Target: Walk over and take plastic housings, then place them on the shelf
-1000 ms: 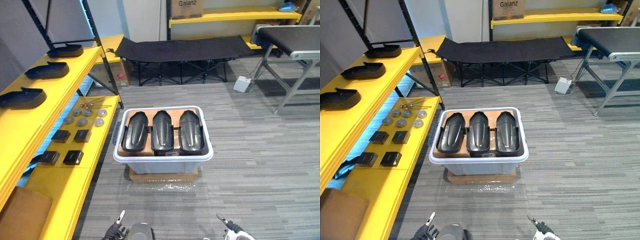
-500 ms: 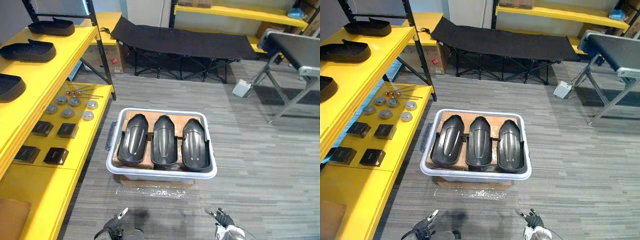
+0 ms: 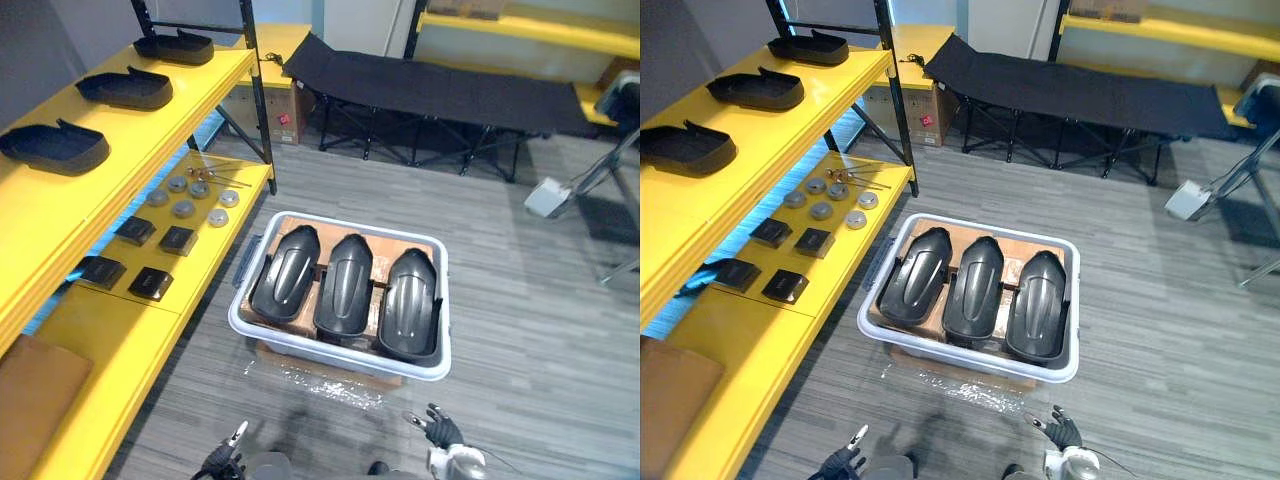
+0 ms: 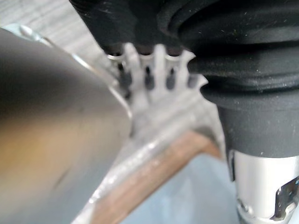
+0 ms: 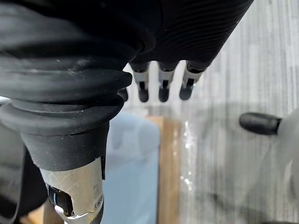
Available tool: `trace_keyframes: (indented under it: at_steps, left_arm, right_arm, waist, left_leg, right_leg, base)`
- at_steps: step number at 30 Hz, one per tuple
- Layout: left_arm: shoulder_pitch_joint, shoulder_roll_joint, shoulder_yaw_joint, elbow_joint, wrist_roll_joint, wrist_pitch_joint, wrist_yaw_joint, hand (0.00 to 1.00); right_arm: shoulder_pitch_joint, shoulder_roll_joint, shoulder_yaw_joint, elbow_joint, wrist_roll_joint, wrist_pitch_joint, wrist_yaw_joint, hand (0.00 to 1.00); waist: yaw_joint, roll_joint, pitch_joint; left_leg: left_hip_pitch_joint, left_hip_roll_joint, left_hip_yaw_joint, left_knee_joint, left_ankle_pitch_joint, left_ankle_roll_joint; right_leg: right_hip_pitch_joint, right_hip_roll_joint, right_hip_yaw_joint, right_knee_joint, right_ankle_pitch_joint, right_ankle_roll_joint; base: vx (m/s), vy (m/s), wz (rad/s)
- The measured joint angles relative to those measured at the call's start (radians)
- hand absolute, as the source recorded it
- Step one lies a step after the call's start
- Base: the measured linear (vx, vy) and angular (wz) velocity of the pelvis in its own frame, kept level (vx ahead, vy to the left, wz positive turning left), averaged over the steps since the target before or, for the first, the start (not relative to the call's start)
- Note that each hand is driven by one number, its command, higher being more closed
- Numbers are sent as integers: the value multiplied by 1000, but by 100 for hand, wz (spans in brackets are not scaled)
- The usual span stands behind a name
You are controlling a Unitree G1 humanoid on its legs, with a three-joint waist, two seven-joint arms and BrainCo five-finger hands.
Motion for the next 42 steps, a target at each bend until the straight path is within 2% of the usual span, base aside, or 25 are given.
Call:
trace_keyframes:
  at_steps: [1, 3, 6, 7, 15, 19, 22, 25, 27, 28, 33, 35, 38, 42]
  left_arm:
    - [-5, 1, -7, 4, 6, 1, 0, 0]
    - [-6, 15, -11, 4, 15, 5, -1, 0]
    - [-14, 51, -18, 5, 82, 9, 0, 0]
    - [-48, 52, -127, 38, 198, 11, -21, 0]
    - [-44, 52, -115, 34, 198, 9, -20, 0]
    - [-17, 50, -91, -9, 198, -26, -13, 0]
    - [-9, 46, -85, -35, 210, -36, 8, 0]
    - [-10, 52, -77, -44, 224, -55, 16, 0]
    - [-17, 58, -74, -45, 252, -64, 16, 0]
    - [-24, 59, -74, -49, 269, -67, 16, 0]
    - [-51, 62, -83, -80, 289, -66, 12, 0]
    - [-64, 63, -93, -80, 315, -66, 9, 0]
    - [-73, 63, -132, -81, 329, -66, 9, 0]
    - [-82, 76, -168, -109, 328, -65, 16, 0]
  right_arm:
    - [28, 3, 15, -32, -1, -8, 20, 0]
    - [54, 17, 48, -47, -2, -19, 35, 0]
    - [90, 37, 98, -66, 8, -20, 44, 0]
    - [101, 8, 140, -22, 134, 23, -5, 0]
    - [97, 15, 133, -9, 153, 33, -5, 0]
    - [98, 40, 53, 11, 218, 60, -25, 0]
    - [98, 55, -19, 20, 265, 91, -46, 0]
    - [102, 63, -76, 28, 296, 111, -67, 0]
    - [103, 66, -104, 29, 296, 110, -67, 0]
    - [101, 69, -120, 30, 297, 107, -65, 0]
    - [97, 81, -119, -17, 303, 2, -19, 0]
    - [98, 83, -78, -116, 303, -39, -5, 0]
    - [111, 82, -2, -261, 294, -69, -1, 0]
    - [135, 83, 78, -476, 264, -81, -9, 0]
  waist:
    - [-14, -7, 1]
    - [-18, -27, -6]
    - [-26, -74, -14]
    - [-48, -59, -56]
    - [-46, -74, -47]
    - [-43, -79, -35]
    - [-42, -70, -24]
    - [-42, -80, 1]
    - [-43, -84, 18]
    - [-43, -86, 27]
    - [-42, -98, 68]
    - [-42, -101, 80]
    - [-44, -100, 82]
    - [-46, -109, 98]
  left_leg:
    - [28, 0, 17, -56, 3, 0]
    - [47, -12, 18, -100, 23, 3]
    - [54, -28, 21, -121, 30, 8]
    - [110, -83, 98, -204, 54, 38]
    - [127, -95, 93, -199, 53, 37]
    - [120, -102, 95, -164, 29, 54]
    - [87, -99, 101, -114, -7, 71]
    - [51, -107, 128, -74, -24, 83]
    - [22, -107, 131, -44, -40, 86]
    - [-3, -107, 133, -24, -42, 88]
    - [-64, -102, 131, 0, -42, 88]
    - [-73, -97, 140, 0, -42, 87]
    - [-83, -93, 149, -2, -41, 85]
    - [-113, -85, 145, -1, -31, 78]
  right_leg:
    - [6, 1, -2, -1, 0, 0]
    - [7, -5, -3, -12, 5, 4]
    - [7, -15, -2, -27, 13, 15]
    - [14, -48, 28, -64, 43, 40]
    - [41, -71, 12, -64, 46, 43]
    - [30, -89, 0, -30, 49, 49]
    - [-19, -98, 13, 26, 49, 49]
    - [-61, -107, 47, 43, 53, 54]
    - [-82, -109, 65, 42, 56, 55]
    - [-102, -110, 82, 42, 62, 59]
    - [-154, -105, 95, 41, 73, 54]
    - [-170, -95, 115, 31, 85, 42]
    - [-178, -88, 136, 24, 85, 42]
    - [-211, -76, 136, 25, 87, 34]
  base:
    - [0, 0, 0]
    - [7, 34, 1]
    - [10, 40, -1]
    - [36, 14, 2]
    - [12, 4, 3]
    - [-27, 38, 0]
    - [-52, 43, -15]
    - [-74, 37, -25]
    - [-79, 11, -25]
    - [-94, -1, -12]
    - [-119, -26, -5]
    - [-95, -30, -18]
    - [-82, -28, -14]
    - [-35, -41, 0]
